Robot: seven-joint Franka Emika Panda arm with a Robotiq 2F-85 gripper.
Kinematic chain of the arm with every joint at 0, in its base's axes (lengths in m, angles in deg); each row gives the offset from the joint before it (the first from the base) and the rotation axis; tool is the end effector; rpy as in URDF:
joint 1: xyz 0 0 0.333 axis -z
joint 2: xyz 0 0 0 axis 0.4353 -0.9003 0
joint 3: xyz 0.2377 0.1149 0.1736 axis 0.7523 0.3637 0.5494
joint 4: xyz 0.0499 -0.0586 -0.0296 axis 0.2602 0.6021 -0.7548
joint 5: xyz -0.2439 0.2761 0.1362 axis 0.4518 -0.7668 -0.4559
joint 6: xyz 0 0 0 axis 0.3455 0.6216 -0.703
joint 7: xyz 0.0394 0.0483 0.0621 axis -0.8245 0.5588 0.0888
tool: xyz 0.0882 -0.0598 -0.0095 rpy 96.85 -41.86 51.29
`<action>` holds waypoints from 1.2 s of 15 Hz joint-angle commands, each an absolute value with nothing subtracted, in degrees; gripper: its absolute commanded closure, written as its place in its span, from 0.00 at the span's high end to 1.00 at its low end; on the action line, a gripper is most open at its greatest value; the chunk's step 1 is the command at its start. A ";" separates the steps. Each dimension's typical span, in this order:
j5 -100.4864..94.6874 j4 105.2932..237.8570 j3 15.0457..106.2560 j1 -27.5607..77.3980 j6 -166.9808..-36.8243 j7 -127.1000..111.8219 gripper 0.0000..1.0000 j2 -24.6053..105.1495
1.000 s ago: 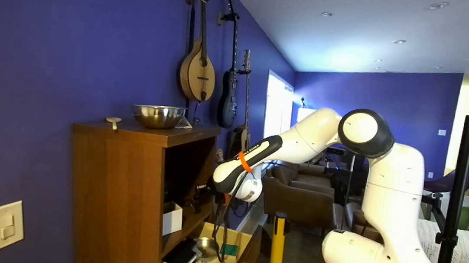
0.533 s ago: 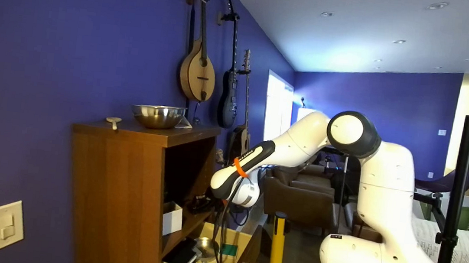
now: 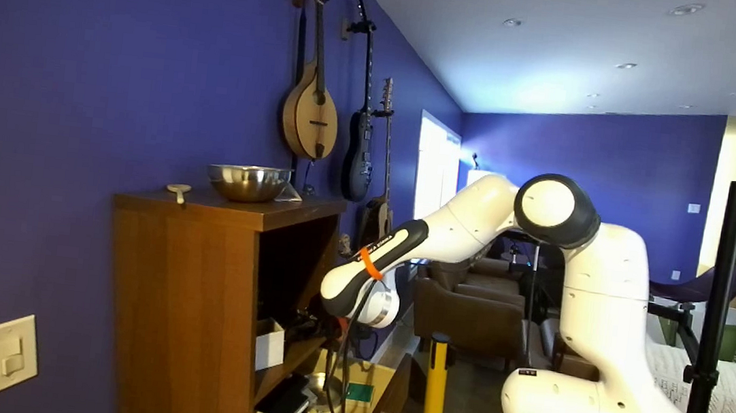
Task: Pick up the black object from the silver bowl in the open drawer and put it on the shelf
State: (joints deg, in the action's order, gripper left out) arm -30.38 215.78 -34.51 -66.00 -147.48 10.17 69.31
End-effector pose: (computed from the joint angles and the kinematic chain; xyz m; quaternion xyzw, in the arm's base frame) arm 0.5288 -0.1173 0.3752 -0.9110 0.1906 -0.3480 0.1126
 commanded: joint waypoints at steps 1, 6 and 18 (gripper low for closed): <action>-34.76 219.45 -21.58 -54.40 -151.24 8.52 1.00 68.93; -31.66 227.27 -4.18 -33.23 -153.83 -6.27 1.00 64.87; -15.67 235.93 28.47 1.87 -140.50 0.17 1.00 75.75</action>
State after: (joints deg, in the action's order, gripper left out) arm -15.64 235.97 28.65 2.04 -140.45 0.19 75.82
